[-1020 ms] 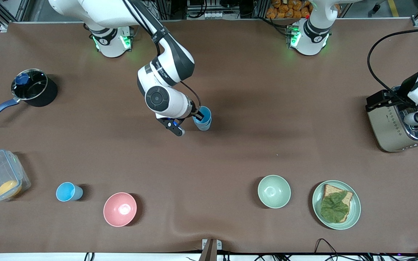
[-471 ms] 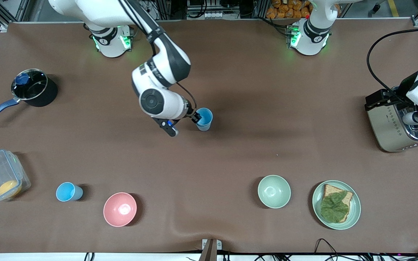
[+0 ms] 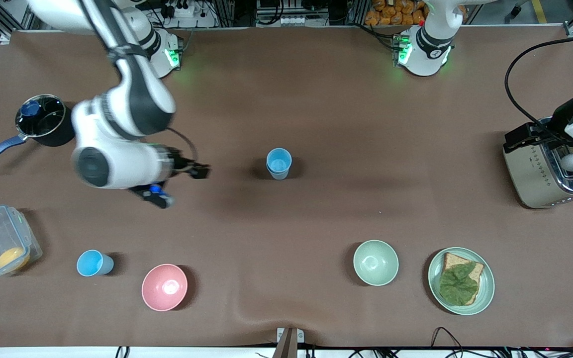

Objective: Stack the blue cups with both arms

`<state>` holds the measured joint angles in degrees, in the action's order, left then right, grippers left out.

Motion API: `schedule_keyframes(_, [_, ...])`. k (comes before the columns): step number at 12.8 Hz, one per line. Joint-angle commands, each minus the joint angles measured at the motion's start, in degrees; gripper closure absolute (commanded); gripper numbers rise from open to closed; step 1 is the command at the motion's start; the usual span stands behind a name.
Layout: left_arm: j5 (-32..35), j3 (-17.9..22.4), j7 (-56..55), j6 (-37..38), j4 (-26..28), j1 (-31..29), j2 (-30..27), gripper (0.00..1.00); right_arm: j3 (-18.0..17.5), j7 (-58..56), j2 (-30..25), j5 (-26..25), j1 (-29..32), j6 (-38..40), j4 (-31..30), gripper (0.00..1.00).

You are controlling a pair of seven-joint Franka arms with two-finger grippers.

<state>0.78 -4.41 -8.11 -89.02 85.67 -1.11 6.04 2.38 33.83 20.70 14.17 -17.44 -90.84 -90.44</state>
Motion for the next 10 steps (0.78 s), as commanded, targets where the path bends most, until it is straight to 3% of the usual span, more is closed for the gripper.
schedule_keyframes(1, [-1.22,0.28,-2.69,1.13,-0.50,-0.12,-0.68,0.00,-0.89,-15.82,-5.75,-4.49,7.48,2.95,-1.41,0.00])
schedule_keyframes(5, [-0.43,-0.07,-3.23,2.01,-0.68,0.24,-0.68,0.00,-0.89,-37.05,-12.51,-9.23,16.90,3.92,-2.02,0.00])
schedule_keyframes(7, [-0.60,-0.24,-3.22,3.76,-0.94,0.15,-0.59,0.00,-0.89,-37.69,-16.47,-13.27,17.97,5.66,-2.20,0.00])
schedule_keyframes(10, [-0.60,-0.25,-3.22,3.85,-1.91,0.50,-0.59,0.00,-0.89,-37.08,-21.39,-13.90,18.84,7.70,-2.37,0.00])
